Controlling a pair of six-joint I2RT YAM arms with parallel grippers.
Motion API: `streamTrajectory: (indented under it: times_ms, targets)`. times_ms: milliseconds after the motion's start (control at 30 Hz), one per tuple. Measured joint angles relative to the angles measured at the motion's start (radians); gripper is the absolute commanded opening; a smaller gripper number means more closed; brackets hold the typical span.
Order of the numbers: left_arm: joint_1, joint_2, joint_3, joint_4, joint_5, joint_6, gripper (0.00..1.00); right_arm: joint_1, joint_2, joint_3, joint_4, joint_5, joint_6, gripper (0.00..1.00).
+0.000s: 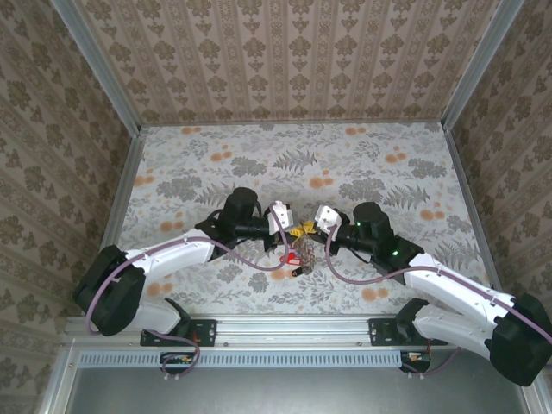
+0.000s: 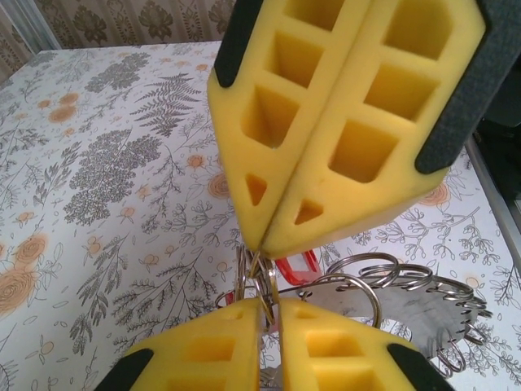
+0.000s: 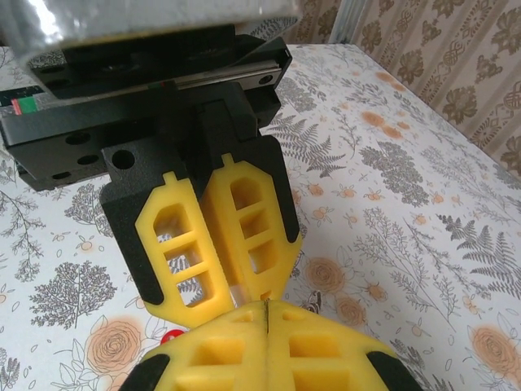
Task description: Put the keys on the keyring
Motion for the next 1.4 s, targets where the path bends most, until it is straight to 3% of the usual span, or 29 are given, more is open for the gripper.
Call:
streamTrajectory:
  times_ms: [433,1400]
  targets:
    - [0.0,-0.015,0.0,-0.029,-0.047,0.018,0.18,0.0,0.0,0.0,0.0,0.0,0.0,0.0]
    - [-0.008,0.006,0.021,-0.003,-0.044,0.013,0.18,0.0,0.0,0.0,0.0,-0.001,0.0,0.0]
